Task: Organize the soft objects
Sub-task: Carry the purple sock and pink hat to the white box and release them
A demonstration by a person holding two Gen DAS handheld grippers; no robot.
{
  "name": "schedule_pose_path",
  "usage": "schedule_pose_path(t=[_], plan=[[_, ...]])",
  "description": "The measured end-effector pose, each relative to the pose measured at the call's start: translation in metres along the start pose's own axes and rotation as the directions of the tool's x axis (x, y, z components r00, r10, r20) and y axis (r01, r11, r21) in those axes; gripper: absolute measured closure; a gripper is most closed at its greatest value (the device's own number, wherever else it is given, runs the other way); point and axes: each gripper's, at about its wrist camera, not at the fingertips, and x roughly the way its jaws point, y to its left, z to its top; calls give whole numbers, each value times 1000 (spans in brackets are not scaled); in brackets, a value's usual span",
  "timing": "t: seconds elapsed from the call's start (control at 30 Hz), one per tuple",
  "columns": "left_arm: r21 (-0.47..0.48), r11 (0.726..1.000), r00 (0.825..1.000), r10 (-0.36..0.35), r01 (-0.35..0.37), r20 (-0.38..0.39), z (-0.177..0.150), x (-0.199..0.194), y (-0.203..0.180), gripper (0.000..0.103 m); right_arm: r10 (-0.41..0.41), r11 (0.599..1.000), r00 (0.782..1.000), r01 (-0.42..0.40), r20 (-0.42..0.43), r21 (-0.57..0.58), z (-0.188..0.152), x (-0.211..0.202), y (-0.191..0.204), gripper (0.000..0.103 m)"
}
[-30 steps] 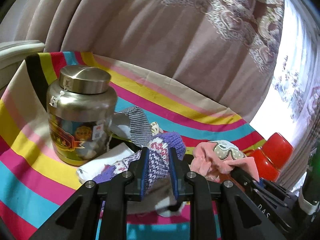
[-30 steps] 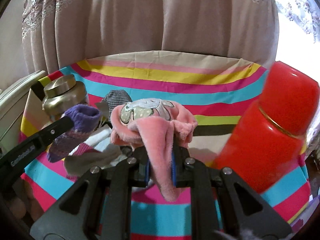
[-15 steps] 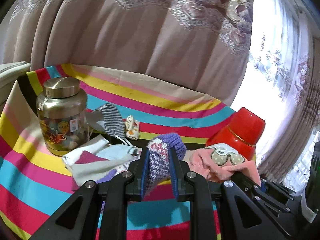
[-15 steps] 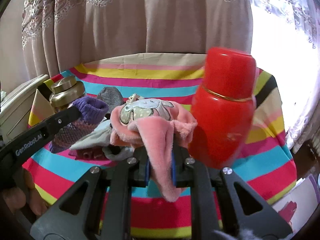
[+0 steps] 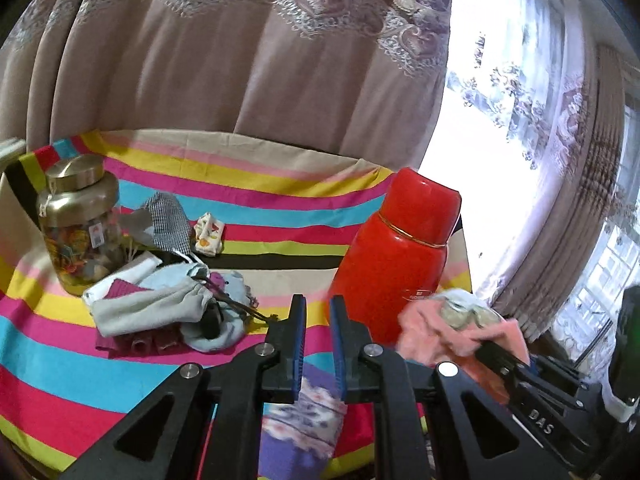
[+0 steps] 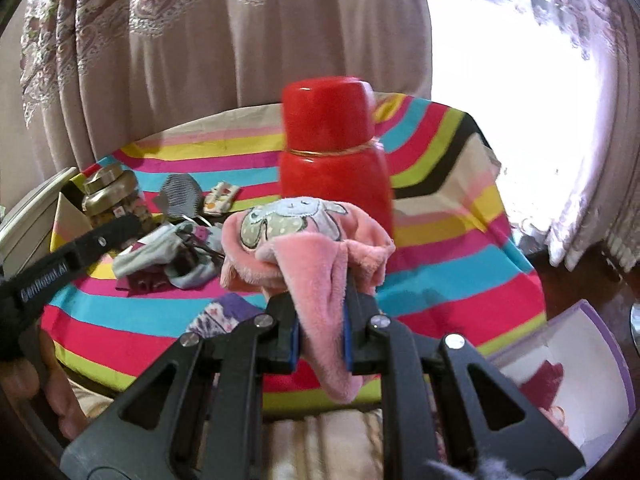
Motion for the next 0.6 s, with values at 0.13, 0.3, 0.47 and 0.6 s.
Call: schedule_pose_path(t=[0.13, 0.3, 0.47, 0.6], plan=[[-24, 1000, 971, 12, -19, -238, -10, 38, 8, 60, -39, 999, 999, 39, -16, 17, -12, -10, -28, 84], [-17, 994, 866, 84, -106, -494, -38, 81, 18, 30, -116, 992, 991, 119, -60, 44, -32, -23, -72, 84], [123, 987, 797, 158, -105, -583, -59, 105, 5, 69, -209, 970, 970, 221, -121, 102, -54, -37, -127, 84], [200, 976, 824, 179, -82, -538, -59, 97, -12, 88, -276, 945, 948, 298, -158, 135, -66, -48, -164, 84]])
